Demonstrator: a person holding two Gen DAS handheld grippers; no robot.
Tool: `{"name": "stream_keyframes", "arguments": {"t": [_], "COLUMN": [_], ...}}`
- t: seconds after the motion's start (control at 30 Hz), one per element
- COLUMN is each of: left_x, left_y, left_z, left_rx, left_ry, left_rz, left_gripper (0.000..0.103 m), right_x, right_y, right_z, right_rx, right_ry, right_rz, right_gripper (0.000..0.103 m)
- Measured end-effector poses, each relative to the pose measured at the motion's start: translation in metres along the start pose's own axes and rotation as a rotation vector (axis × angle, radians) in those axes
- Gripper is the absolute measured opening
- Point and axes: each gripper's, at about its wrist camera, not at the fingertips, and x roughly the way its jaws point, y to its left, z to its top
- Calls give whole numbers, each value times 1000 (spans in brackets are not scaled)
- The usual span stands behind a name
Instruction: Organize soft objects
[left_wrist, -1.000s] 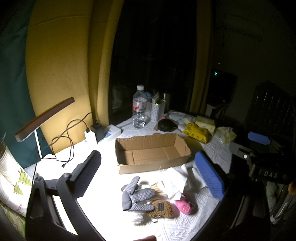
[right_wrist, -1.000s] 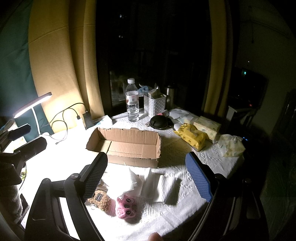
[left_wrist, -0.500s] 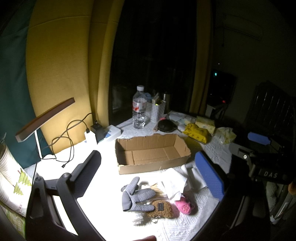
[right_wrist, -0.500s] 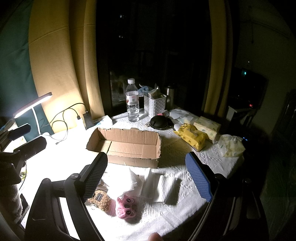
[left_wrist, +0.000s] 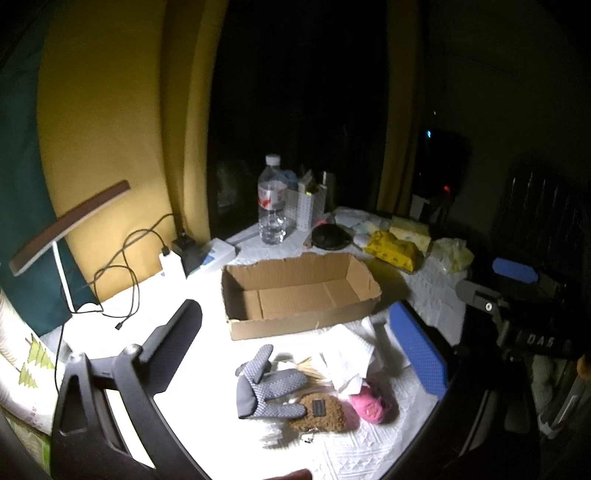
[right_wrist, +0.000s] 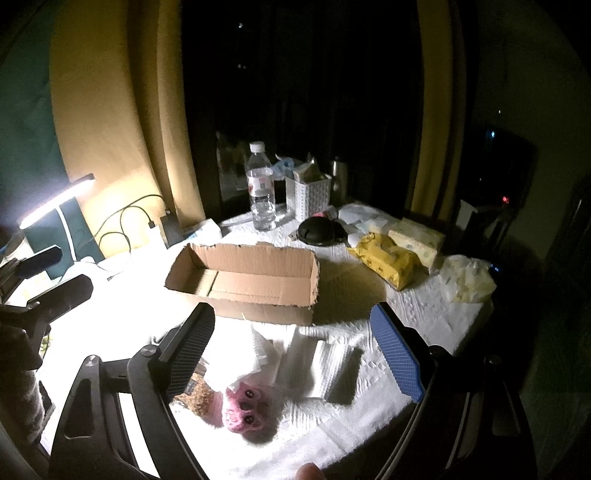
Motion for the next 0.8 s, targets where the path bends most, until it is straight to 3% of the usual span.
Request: {"name": "stream_keyframes", "arguments": {"t": [0.8], "left_x": [134], "left_y": [-61], "left_z": [-61], "left_rx": [87], "left_ry": [313], "left_rz": [-13], "left_gripper": [102], "right_x": [104], "right_y": [-84], "right_z": [-58], "right_rx": [124], "right_ry": [190], "right_rz": [68], "right_gripper": [89]}}
